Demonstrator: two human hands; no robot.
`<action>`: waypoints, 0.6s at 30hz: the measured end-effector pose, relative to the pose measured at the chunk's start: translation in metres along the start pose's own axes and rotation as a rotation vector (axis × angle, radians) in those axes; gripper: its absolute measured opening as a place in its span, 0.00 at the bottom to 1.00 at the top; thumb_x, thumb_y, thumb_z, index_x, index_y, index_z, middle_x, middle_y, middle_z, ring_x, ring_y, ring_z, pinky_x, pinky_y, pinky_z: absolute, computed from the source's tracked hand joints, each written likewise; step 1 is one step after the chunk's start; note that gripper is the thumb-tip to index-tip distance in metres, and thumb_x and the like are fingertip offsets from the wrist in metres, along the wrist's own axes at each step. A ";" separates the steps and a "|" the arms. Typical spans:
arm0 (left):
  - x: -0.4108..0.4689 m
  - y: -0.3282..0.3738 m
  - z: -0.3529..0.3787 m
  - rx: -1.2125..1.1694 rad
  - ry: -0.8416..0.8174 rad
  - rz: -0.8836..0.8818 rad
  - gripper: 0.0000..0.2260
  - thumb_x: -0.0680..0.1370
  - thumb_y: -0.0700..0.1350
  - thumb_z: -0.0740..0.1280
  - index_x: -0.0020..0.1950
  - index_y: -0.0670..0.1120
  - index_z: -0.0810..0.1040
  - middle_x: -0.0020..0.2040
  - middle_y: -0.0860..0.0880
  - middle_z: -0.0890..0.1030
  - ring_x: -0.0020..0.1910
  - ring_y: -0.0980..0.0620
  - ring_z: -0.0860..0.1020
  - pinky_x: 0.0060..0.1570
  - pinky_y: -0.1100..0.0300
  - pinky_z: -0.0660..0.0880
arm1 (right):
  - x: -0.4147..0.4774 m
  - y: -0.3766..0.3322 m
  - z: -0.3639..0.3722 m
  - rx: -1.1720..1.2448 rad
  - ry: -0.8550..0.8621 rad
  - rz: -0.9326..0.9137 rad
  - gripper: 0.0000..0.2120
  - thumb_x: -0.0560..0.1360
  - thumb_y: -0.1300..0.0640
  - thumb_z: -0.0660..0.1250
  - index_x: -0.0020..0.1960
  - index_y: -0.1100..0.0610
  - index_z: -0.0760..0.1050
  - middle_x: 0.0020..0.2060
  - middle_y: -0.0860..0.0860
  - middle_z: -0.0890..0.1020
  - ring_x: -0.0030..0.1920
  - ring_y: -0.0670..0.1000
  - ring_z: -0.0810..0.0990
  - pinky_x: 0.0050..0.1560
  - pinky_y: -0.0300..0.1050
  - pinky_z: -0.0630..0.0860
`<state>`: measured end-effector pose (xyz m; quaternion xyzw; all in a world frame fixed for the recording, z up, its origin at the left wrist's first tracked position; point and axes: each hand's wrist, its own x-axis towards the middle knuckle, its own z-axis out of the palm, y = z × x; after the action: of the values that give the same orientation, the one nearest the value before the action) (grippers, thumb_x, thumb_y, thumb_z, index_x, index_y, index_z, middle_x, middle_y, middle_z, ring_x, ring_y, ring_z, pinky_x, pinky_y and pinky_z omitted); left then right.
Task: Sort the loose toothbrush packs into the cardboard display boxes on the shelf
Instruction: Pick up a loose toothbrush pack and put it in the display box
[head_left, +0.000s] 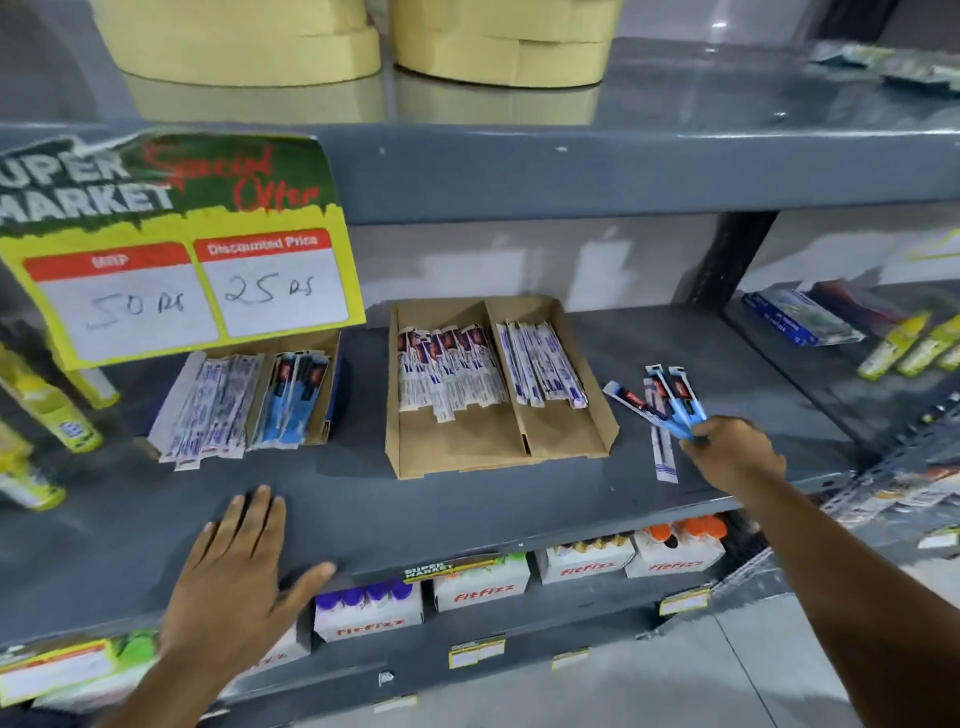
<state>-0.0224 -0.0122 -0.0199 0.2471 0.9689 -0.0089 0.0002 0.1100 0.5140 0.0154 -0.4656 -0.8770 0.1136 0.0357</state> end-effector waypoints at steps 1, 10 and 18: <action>0.000 0.000 0.000 0.000 -0.008 0.003 0.45 0.74 0.72 0.43 0.72 0.38 0.66 0.73 0.38 0.67 0.72 0.36 0.65 0.67 0.39 0.65 | 0.000 0.000 -0.002 0.018 -0.014 0.011 0.14 0.72 0.45 0.67 0.53 0.50 0.80 0.51 0.57 0.80 0.43 0.59 0.74 0.46 0.50 0.70; -0.001 0.004 -0.002 -0.011 0.009 -0.025 0.45 0.73 0.73 0.41 0.75 0.40 0.61 0.76 0.41 0.62 0.75 0.40 0.59 0.71 0.41 0.59 | -0.019 -0.005 -0.033 0.749 0.004 0.015 0.07 0.70 0.56 0.74 0.45 0.58 0.82 0.35 0.51 0.83 0.32 0.49 0.77 0.33 0.40 0.72; -0.001 0.004 -0.001 -0.007 -0.005 -0.046 0.46 0.71 0.74 0.36 0.77 0.42 0.53 0.79 0.44 0.54 0.77 0.43 0.51 0.74 0.45 0.52 | -0.085 -0.025 -0.090 0.914 -0.473 -0.473 0.16 0.67 0.46 0.73 0.52 0.50 0.84 0.30 0.43 0.78 0.30 0.43 0.69 0.30 0.33 0.68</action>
<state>-0.0195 -0.0098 -0.0194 0.2248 0.9744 -0.0064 0.0034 0.1532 0.4454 0.1120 -0.1555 -0.8033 0.5717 0.0608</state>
